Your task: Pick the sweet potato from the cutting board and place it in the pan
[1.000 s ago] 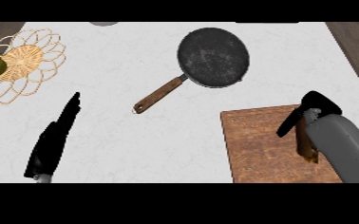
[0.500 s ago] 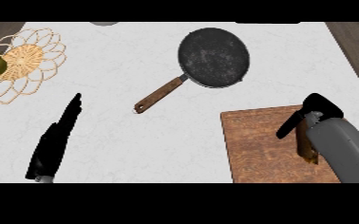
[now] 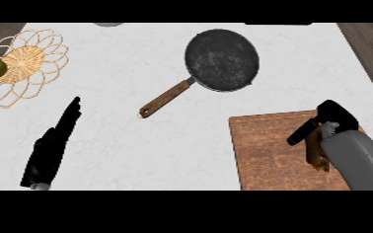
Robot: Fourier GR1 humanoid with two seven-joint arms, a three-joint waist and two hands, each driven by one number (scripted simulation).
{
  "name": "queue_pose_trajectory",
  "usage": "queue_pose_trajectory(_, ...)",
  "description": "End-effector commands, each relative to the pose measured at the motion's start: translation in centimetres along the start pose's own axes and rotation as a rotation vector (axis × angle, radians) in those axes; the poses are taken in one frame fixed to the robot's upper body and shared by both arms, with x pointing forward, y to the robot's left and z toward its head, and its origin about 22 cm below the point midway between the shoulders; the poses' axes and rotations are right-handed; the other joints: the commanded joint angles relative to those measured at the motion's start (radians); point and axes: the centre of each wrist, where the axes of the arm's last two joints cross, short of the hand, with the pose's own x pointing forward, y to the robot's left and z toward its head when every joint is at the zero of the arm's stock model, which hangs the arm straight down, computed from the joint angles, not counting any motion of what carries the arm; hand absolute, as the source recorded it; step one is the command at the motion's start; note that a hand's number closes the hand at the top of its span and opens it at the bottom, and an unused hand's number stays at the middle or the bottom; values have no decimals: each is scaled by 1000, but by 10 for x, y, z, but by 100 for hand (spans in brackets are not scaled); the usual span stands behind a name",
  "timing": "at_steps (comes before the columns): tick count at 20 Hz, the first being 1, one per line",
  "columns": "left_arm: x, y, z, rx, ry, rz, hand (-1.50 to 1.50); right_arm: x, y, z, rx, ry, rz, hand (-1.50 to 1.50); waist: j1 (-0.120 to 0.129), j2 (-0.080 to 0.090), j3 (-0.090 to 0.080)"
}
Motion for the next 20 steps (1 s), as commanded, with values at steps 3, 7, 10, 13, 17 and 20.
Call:
queue_pose_trajectory(3,-2,-3,0,5,2,-4,0,4,17,15,-39,181,30,150,0,11,14)
queue_pose_trajectory(7,-2,1,-10,7,7,3,0,-5,22,58,-8,38,-145,150,-18,8,14)
queue_pose_trajectory(10,-3,-2,6,-1,7,5,0,-17,28,82,-89,1,-220,150,-14,5,14)
queue_pose_trajectory(13,-6,9,-1,20,11,-11,0,-23,14,102,-282,-91,-281,150,-24,4,13)
queue_pose_trajectory(17,0,5,0,0,9,-6,0,-28,-25,117,-660,-243,-247,150,-17,2,13)
queue_pose_trajectory(20,0,-10,-7,4,-1,-4,0,-12,-34,160,-733,-318,-257,150,-4,10,13)
